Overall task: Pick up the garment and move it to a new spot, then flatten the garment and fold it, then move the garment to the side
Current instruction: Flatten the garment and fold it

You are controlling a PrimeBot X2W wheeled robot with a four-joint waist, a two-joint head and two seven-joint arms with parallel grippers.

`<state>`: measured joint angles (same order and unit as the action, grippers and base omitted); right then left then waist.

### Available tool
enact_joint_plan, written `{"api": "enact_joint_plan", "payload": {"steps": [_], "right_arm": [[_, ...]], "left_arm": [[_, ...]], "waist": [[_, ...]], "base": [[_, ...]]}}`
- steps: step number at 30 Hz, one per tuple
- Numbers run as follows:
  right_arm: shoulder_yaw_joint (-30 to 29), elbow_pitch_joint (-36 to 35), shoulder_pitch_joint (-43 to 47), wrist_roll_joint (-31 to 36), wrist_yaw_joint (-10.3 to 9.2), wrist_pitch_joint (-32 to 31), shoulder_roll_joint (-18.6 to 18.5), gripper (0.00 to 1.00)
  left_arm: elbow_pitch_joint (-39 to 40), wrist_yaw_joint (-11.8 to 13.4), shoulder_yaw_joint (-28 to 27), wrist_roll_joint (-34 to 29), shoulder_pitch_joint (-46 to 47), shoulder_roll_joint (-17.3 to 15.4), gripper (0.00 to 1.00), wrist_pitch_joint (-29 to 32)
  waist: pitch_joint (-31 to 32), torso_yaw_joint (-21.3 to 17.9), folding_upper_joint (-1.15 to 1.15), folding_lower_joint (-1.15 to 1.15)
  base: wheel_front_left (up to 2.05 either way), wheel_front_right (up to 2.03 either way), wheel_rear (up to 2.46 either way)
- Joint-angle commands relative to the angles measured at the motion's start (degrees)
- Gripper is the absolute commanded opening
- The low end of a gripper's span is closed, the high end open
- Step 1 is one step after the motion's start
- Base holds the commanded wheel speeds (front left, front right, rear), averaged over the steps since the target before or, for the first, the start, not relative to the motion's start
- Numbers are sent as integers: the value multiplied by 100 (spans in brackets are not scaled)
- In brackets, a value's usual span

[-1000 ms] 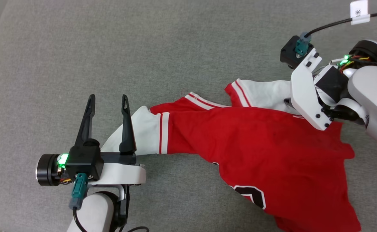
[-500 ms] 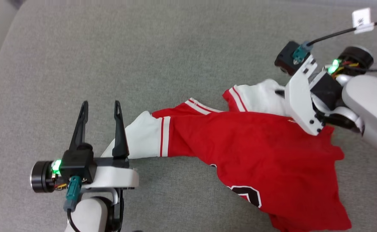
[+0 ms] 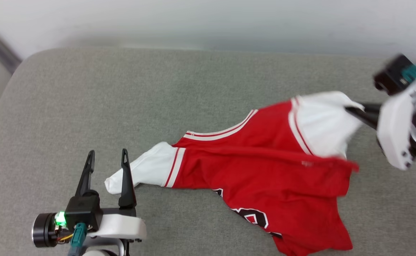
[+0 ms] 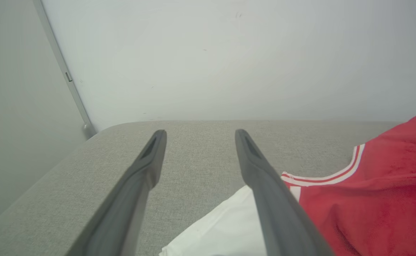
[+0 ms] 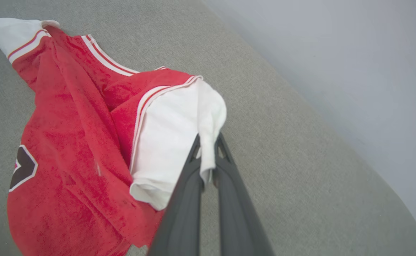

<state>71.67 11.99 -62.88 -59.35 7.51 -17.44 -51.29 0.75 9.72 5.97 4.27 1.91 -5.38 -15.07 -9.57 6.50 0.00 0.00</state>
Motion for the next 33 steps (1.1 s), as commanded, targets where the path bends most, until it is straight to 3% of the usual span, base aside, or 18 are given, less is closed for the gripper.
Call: {"api": "enact_joint_plan", "payload": {"steps": [1,5,9,21,22,23,24,33], "right_arm": [[-36,34,161,-52,-4,67,-109,0],[-152,337,959,-284,-4,372,-480,0],[-237,770,1771,-601,-4,605,-560,0],[-266,2111,3305,-1186,-2,823,4,0],[-303,2157,3333,-1186,-2,921,49,7],[-357,2209,3330,-1196,-3,1028,93,47],[-411,2239,3308,-1184,-3,1160,119,100],[-1277,2412,2874,-396,-4,3072,307,100]], "left_arm": [[17,-23,-24,-15,-76,0,100,-15],[5,-72,-60,-37,-221,15,100,-15],[-16,-135,-90,-62,-290,20,100,-15],[-176,-283,-94,-155,-179,14,100,-15],[-194,-295,-105,-159,-178,7,100,-15],[-221,-306,-118,-160,-175,-8,100,-15],[-250,-311,-132,-160,-174,-27,100,-15],[-453,-566,-313,-160,178,-412,100,-15]], "waist": [[139,-107,0,0],[254,-186,0,0],[291,-238,0,0],[291,-287,0,0],[315,-303,0,0],[341,-316,0,0],[375,-330,0,0],[577,-505,0,0]], "base": [[0,0,0],[0,0,0],[0,0,0],[0,0,0],[0,0,0],[0,0,0],[0,0,0],[0,0,0]]}}
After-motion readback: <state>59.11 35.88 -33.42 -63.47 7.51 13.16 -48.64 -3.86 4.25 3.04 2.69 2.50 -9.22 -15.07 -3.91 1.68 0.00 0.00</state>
